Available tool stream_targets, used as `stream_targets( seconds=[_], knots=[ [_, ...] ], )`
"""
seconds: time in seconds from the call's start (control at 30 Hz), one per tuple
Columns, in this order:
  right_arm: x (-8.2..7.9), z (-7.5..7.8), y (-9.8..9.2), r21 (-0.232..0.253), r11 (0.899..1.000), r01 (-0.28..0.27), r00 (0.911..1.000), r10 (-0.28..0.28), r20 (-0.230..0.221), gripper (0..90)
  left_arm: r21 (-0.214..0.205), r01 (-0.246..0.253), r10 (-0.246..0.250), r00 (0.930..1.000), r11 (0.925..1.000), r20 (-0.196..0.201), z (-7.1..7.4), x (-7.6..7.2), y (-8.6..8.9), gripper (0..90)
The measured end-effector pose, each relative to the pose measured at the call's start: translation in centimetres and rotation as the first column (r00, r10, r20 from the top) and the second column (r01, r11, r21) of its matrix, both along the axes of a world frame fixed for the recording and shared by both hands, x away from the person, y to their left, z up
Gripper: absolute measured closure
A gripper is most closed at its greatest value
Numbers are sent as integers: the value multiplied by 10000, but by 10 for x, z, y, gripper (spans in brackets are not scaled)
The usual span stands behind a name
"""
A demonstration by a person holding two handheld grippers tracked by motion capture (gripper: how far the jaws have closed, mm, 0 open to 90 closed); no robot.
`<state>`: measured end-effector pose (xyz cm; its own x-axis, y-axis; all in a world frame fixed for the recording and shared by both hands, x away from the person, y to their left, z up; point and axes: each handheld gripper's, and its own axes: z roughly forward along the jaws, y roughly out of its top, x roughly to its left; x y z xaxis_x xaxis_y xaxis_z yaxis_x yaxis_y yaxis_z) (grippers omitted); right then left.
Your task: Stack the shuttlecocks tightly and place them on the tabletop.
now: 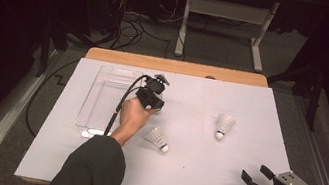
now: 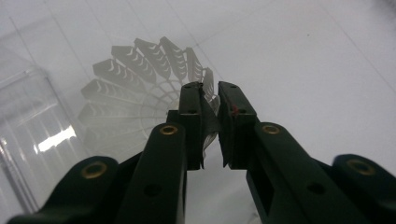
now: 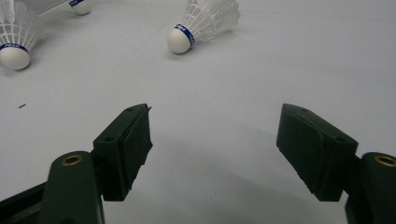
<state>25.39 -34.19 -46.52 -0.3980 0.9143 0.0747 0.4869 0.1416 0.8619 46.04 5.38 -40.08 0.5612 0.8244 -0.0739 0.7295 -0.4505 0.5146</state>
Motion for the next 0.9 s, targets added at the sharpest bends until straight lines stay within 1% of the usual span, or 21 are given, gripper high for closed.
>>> stream_targets(
  seconds=[0.13,0.4,0.53,0.63,0.77,0.9],
  knots=[
    [0,0,0,9,10000,-6,10000,6,1,268,-202,52,-49,9999,9998,138,0,0,-4,777],
    [0,0,0,10,10000,-4,10000,4,-2,268,-473,217,-195,9987,9986,472,1,-1,-9,775],
    [0,0,0,11,10000,-18,10000,18,-2,268,-601,343,-321,9988,9976,378,0,-1,-12,837],
    [0,0,0,12,10000,-24,10000,24,-5,268,-561,426,-405,9984,9975,387,-1,-1,-16,861],
    [0,0,0,22,10000,-18,10000,18,-2,268,-506,576,-558,9978,9971,368,0,0,-22,856],
    [0,0,-1,33,10000,-28,10000,28,5,268,-463,690,-674,9971,9965,345,-1,1,-28,830]
  ],
)
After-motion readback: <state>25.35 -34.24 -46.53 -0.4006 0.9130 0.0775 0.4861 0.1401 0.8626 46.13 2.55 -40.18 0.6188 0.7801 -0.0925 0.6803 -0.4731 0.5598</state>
